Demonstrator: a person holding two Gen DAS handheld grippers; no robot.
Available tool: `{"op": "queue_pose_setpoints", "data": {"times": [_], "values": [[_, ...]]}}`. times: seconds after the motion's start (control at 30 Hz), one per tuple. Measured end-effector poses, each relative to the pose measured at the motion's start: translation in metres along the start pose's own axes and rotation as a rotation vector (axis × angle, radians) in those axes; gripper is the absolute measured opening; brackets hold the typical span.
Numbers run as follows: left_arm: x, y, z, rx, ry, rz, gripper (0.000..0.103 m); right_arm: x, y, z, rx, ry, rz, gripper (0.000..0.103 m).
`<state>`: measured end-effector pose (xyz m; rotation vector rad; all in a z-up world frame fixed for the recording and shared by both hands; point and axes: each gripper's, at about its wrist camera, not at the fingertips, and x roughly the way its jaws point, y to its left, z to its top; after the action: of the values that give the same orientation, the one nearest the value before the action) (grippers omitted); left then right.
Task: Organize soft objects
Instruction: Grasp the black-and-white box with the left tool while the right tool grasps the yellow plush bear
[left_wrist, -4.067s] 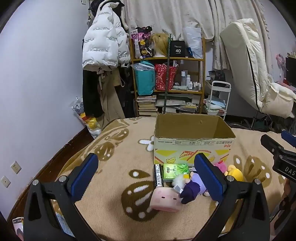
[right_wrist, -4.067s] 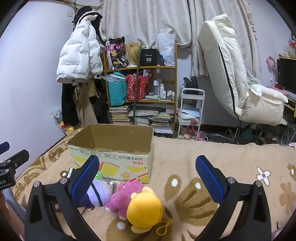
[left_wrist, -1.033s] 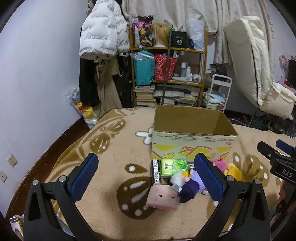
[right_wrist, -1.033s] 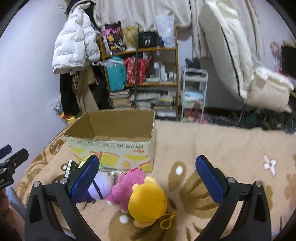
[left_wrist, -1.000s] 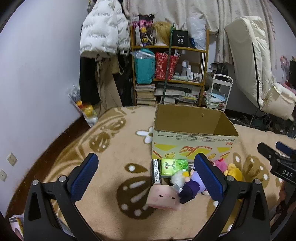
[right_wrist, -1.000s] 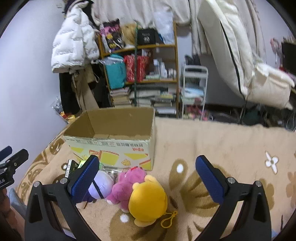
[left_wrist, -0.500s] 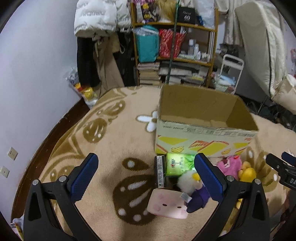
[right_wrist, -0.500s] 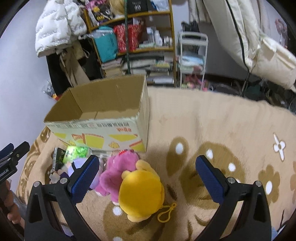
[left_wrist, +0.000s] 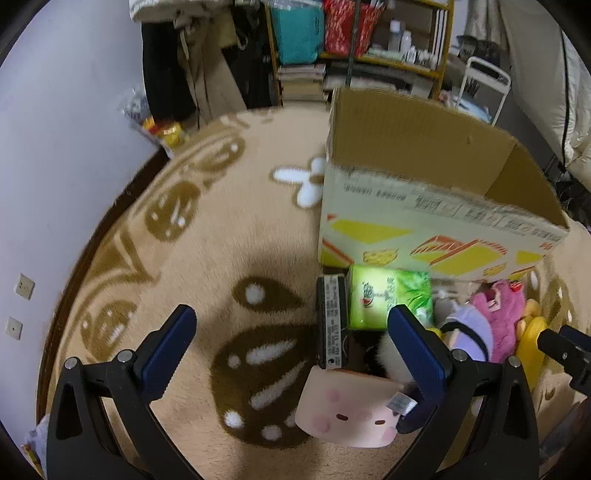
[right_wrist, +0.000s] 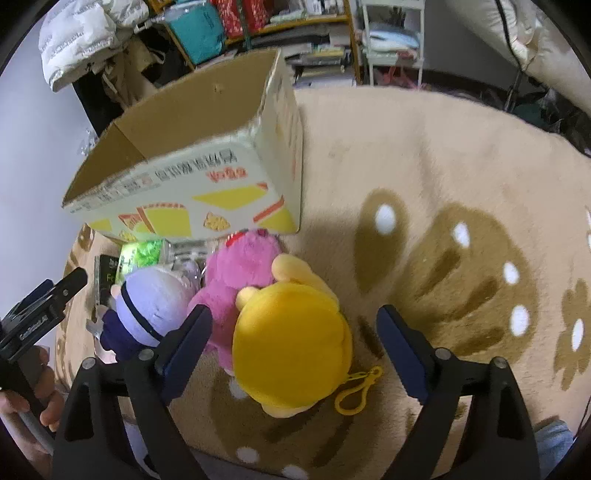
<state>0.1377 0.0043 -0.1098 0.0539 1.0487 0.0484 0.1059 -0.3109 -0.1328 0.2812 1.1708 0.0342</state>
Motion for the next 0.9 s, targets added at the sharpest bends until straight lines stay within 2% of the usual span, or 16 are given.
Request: {"op": "queue_pose_setpoints", "data": {"times": [0.23,0.3,0.33,0.37,0.47,0.67,0.73,0.8,0.9], "values": [[0.025,-0.001,-0.002,-0.014,0.068,0.009,0.102,0.015,0.005,0.000,-0.020,0.047,0.016,0.093],[0.027,-0.001,-0.003,-0.014,0.075,0.003,0.099,0.020,0.007,-0.001,-0.028,0.061,0.017,0.090],[0.029,-0.002,-0.004,-0.010,0.078,-0.003,0.096,0.022,0.007,-0.001,-0.031,0.068,0.020,0.085],[0.031,-0.002,-0.004,-0.007,0.083,-0.008,0.088,0.025,0.008,-0.001,-0.034,0.074,0.019,0.084],[0.037,-0.004,-0.005,-0.010,0.104,-0.039,0.076,0.032,0.008,-0.001,-0.036,0.085,0.010,0.081],[0.043,-0.001,-0.006,-0.056,0.128,-0.146,0.043,0.047,0.005,0.001,-0.027,0.108,0.013,0.081],[0.044,0.001,-0.005,-0.063,0.124,-0.163,0.036,0.048,0.006,0.001,-0.031,0.105,0.009,0.077],[0.043,0.000,-0.005,-0.062,0.119,-0.186,0.024,0.047,0.004,0.000,-0.031,0.100,0.008,0.074],[0.040,-0.005,-0.006,-0.033,0.108,-0.183,0.020,0.046,0.003,-0.001,-0.031,0.085,0.009,0.069]]}}
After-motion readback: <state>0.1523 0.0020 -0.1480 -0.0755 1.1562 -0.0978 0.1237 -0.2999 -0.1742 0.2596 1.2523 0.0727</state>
